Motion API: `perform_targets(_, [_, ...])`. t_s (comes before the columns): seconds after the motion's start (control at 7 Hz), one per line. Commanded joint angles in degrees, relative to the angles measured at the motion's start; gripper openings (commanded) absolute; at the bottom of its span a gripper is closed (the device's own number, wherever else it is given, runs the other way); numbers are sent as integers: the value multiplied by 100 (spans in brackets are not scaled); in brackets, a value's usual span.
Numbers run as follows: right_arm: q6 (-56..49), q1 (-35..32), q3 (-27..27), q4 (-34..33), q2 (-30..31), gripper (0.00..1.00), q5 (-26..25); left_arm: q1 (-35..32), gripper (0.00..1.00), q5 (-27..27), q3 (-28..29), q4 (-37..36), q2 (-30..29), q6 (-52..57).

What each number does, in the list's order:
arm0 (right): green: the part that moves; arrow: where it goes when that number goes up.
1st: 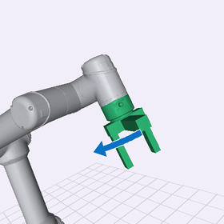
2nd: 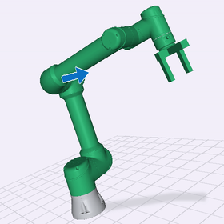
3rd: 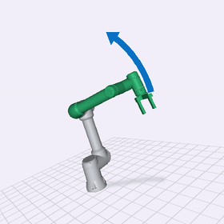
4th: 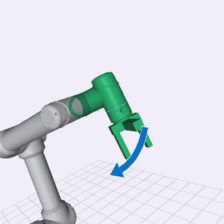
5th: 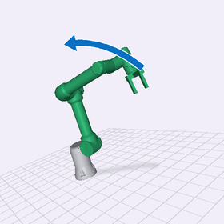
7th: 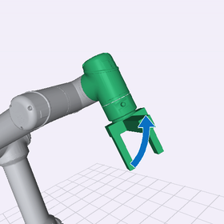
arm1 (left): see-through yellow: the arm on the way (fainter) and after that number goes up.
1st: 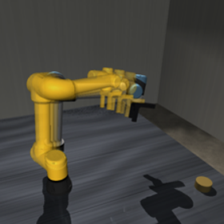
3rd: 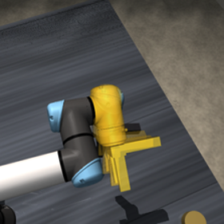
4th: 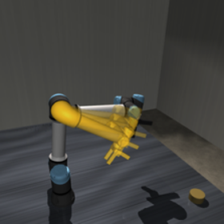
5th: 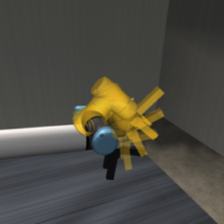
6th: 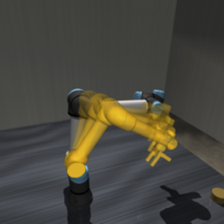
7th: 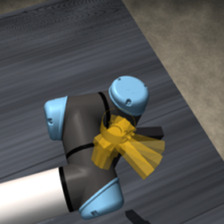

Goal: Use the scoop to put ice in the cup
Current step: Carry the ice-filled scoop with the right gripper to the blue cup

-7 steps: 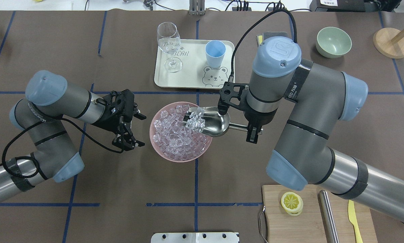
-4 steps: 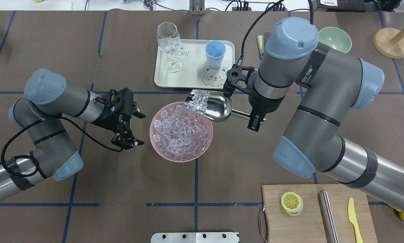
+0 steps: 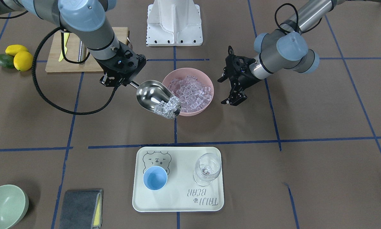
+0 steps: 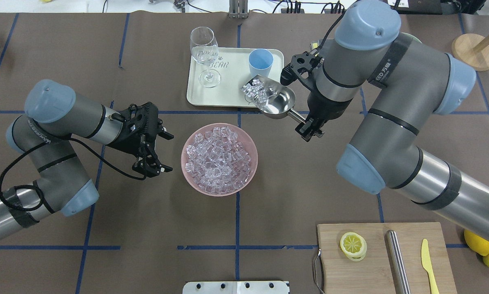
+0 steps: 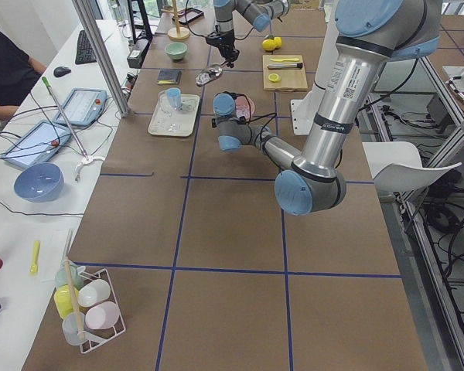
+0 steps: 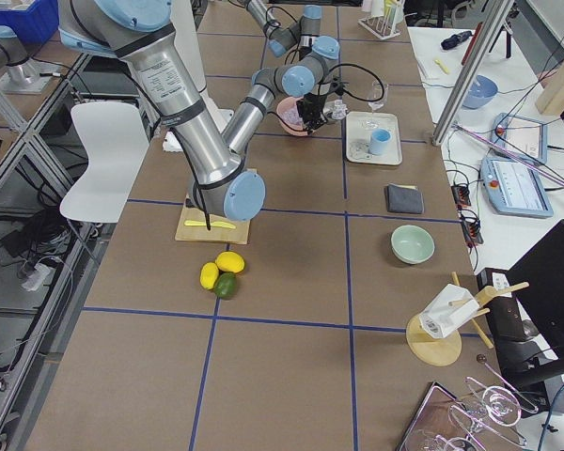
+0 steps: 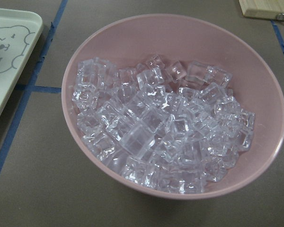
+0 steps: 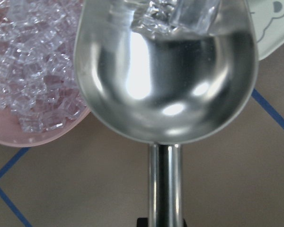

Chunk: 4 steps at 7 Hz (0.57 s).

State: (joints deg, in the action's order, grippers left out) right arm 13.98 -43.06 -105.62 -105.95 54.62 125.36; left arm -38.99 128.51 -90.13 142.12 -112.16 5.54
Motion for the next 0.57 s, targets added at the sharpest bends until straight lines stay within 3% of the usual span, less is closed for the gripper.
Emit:
perform_targets(0.0, [237, -386, 862, -13, -501, 0, 312, -21, 100, 8, -39, 0, 36, 0])
perform_targets(0.43, [272, -616, 1989, -22, -1188, 0, 445, -12, 100, -1, -48, 0, 45, 0])
